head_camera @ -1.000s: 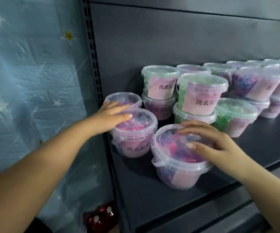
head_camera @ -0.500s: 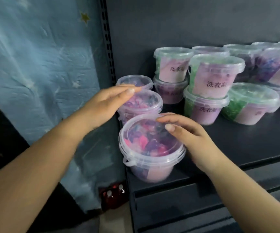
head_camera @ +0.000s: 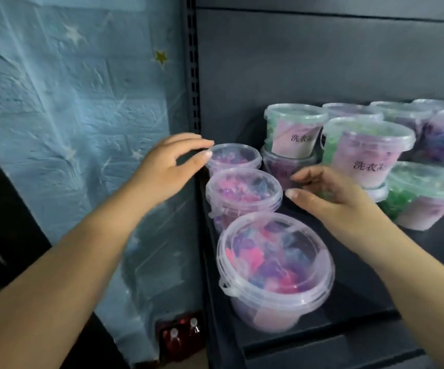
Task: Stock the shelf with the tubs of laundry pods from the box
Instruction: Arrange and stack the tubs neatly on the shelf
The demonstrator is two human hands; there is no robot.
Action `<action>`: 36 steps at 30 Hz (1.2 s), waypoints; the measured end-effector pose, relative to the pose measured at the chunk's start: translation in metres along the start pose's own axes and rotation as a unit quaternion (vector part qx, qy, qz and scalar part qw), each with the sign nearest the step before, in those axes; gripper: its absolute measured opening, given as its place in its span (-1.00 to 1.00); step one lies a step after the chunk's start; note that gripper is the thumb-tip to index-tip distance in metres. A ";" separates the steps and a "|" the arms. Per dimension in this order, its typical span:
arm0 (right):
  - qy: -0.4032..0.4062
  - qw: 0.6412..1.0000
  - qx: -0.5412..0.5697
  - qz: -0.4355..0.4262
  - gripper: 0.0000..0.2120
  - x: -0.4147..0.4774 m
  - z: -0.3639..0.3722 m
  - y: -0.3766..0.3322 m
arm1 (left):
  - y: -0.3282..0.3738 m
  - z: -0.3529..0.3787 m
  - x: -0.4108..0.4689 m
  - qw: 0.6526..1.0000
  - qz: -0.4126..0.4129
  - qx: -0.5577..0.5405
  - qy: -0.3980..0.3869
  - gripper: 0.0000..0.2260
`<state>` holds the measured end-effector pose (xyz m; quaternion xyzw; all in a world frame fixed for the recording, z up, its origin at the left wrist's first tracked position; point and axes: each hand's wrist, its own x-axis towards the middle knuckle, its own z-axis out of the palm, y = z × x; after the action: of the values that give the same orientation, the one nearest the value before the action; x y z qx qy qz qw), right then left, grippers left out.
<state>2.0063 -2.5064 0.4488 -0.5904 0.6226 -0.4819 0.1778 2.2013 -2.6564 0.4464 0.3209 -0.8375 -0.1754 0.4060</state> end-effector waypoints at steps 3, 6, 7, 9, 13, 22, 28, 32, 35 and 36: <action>-0.142 0.972 -0.188 0.006 -0.38 0.004 0.012 -0.042 | -0.048 0.018 0.035 0.994 -0.005 0.023 -0.107 -0.67; -0.274 0.901 -0.330 0.058 -0.11 0.003 0.041 -0.062 | -0.078 0.044 0.056 0.982 0.021 0.005 -0.189 -0.61; -0.295 0.881 -0.364 0.062 -0.12 0.004 0.049 -0.059 | -0.084 0.051 0.061 0.978 0.046 0.017 -0.201 -0.49; -0.312 0.855 -0.407 0.076 -0.19 0.006 0.056 -0.049 | -0.089 0.062 0.067 0.977 0.106 0.044 -0.178 -0.27; -0.333 0.840 -0.421 0.077 -0.37 0.007 0.050 -0.044 | -0.095 0.064 0.068 0.980 0.137 0.056 -0.136 -0.29; -0.309 0.850 -0.422 0.068 -0.44 0.007 0.047 -0.038 | -0.067 0.055 0.043 0.968 0.197 -0.099 -0.121 -0.37; -0.279 0.874 -0.393 0.052 -0.36 0.008 0.044 -0.035 | -0.043 0.062 0.026 0.958 0.221 -0.115 -0.145 -0.49; -0.151 0.953 -0.260 0.032 -0.34 0.013 0.015 -0.037 | -0.039 0.053 0.026 0.955 0.221 -0.135 -0.148 -0.53; 0.105 0.946 -0.303 -0.041 -0.33 0.026 -0.031 -0.012 | -0.019 0.041 0.047 0.968 0.155 -0.128 -0.153 -0.70; 0.157 0.928 -0.335 -0.037 -0.26 0.029 -0.045 0.000 | -0.008 0.040 0.058 0.973 0.146 -0.105 -0.143 -0.69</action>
<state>1.9636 -2.5154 0.4803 -0.5550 0.7457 -0.3377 -0.1480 2.1463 -2.7003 0.4506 0.1218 -0.9016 -0.2453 0.3348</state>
